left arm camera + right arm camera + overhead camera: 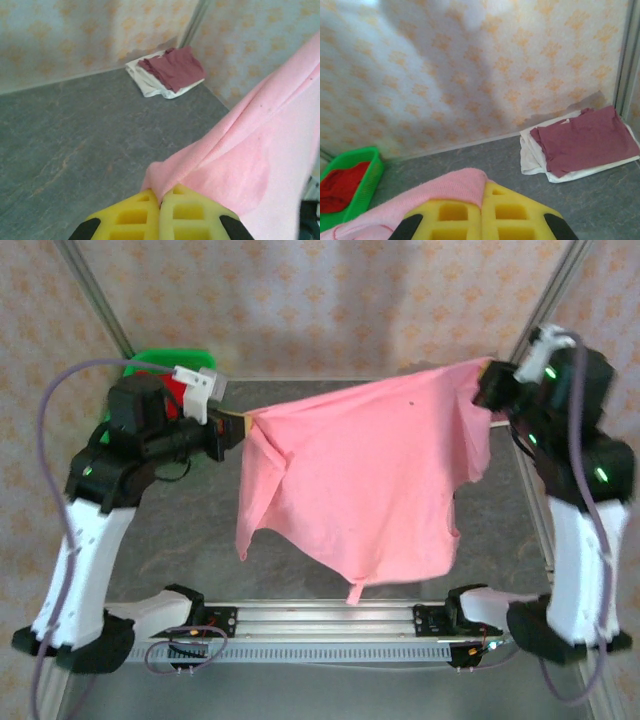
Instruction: Fold and stack the t-shirts
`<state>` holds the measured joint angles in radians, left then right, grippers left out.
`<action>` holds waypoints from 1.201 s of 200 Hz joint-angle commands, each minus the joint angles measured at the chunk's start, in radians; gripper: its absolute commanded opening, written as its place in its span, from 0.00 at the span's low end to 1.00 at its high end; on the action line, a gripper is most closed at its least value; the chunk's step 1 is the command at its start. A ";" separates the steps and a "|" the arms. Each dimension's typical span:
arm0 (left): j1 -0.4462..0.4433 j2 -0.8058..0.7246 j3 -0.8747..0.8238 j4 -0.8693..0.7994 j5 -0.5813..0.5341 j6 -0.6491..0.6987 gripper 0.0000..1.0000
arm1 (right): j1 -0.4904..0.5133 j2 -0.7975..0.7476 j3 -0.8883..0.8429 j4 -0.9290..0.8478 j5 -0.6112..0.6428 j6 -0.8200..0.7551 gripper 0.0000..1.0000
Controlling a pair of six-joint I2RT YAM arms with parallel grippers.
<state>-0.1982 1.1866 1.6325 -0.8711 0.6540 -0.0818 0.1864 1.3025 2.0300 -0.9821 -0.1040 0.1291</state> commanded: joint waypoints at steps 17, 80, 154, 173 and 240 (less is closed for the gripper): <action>0.106 0.366 -0.037 0.193 0.091 0.086 0.24 | -0.007 0.392 0.080 0.247 0.051 -0.018 0.00; 0.179 0.754 0.216 0.148 -0.173 0.071 0.75 | -0.007 1.077 0.854 -0.003 -0.013 0.021 0.59; -0.070 0.780 0.002 0.184 -0.348 0.151 0.74 | 0.005 0.306 -0.481 0.556 -0.104 0.118 0.66; -0.081 0.917 0.164 0.142 -0.352 0.168 0.73 | -0.001 0.239 -0.587 0.559 -0.124 0.130 0.66; -0.061 1.277 0.638 0.003 -0.415 0.100 0.53 | -0.007 0.095 -0.802 0.550 -0.101 0.150 0.65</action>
<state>-0.2676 2.4611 2.2028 -0.8242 0.2745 0.0368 0.1860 1.4532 1.2720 -0.4625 -0.2211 0.2550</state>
